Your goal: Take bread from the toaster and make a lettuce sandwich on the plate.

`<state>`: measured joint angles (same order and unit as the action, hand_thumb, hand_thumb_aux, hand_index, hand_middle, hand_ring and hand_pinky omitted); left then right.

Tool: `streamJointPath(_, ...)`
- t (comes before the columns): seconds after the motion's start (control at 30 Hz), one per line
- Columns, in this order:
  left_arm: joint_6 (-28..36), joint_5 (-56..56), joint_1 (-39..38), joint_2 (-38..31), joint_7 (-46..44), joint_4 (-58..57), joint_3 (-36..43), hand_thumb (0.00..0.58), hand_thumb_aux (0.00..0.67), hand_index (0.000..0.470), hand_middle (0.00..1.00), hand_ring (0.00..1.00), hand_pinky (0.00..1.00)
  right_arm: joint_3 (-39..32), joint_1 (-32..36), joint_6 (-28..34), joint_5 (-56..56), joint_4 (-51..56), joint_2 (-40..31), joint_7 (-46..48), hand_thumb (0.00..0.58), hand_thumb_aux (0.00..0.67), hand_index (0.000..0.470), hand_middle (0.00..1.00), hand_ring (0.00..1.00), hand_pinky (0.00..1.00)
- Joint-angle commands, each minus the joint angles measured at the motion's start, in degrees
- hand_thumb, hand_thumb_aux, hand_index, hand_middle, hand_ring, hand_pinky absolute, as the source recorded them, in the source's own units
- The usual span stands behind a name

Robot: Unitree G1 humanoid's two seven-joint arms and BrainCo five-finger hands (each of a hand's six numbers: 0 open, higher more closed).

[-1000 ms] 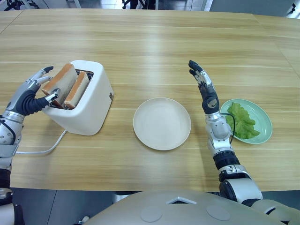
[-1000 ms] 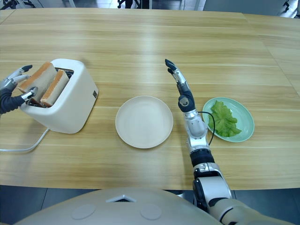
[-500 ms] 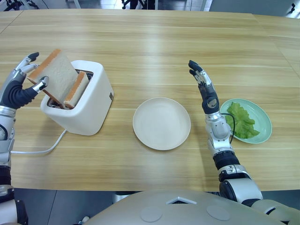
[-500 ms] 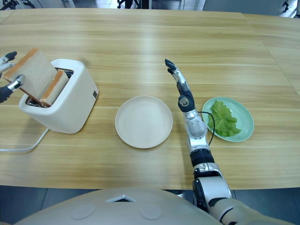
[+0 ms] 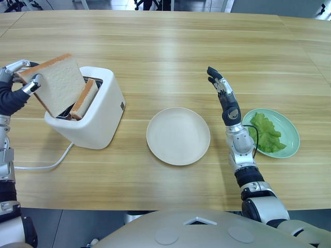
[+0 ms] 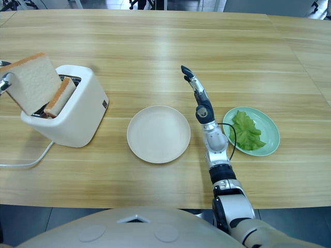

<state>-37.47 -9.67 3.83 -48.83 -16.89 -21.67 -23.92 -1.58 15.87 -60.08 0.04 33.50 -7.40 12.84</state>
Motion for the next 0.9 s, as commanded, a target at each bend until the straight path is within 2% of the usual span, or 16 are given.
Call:
streamJointPath(0.03, 2.70, -2.75, 1.65, 0.40, -1.03, 0.69, -2.22, 0.580, 0.670, 0.460, 1.00, 1.00, 1.00, 0.03, 0.06, 0.62, -0.30, 0.72, -0.10, -0.20, 0.000, 0.000, 0.000, 0.00, 0.00, 0.00)
streamJointPath(0.33, 6.68, -8.95, 2.18, 2.88, -5.58, 4.93, -3.76, 0.580, 0.670, 0.460, 1.00, 1.00, 1.00, 0.12, -0.01, 0.72, -0.28, 0.46, -0.09, -0.33, 0.000, 0.000, 0.000, 0.00, 0.00, 0.00)
streamJointPath(0.67, 16.40, -21.79, 3.50, 7.22, -14.55, 15.40, -3.02, 0.580, 0.670, 0.460, 1.00, 1.00, 1.00, 1.56, -0.11, 0.84, 0.08, -0.47, -1.03, -1.24, 0.000, 0.000, 0.000, 0.00, 0.00, 0.00)
streamJointPath(0.8, 21.02, -25.61, 4.66, 9.48, -17.86, 20.08, -1.03, 0.580, 0.670, 0.460, 1.00, 1.00, 1.00, 5.68, 0.28, 1.28, -1.56, -0.59, -2.25, -5.90, 0.000, 0.000, 0.000, 0.00, 0.00, 0.00)
streamJointPath(0.9, 24.14, -27.18, 5.96, 11.21, -19.89, 23.24, 1.48, 0.580, 0.670, 0.460, 1.00, 1.00, 1.00, 9.82, -0.02, 3.01, -9.45, -0.92, -4.95, -13.34, 0.000, 0.000, 0.000, 0.00, 0.00, 0.00)
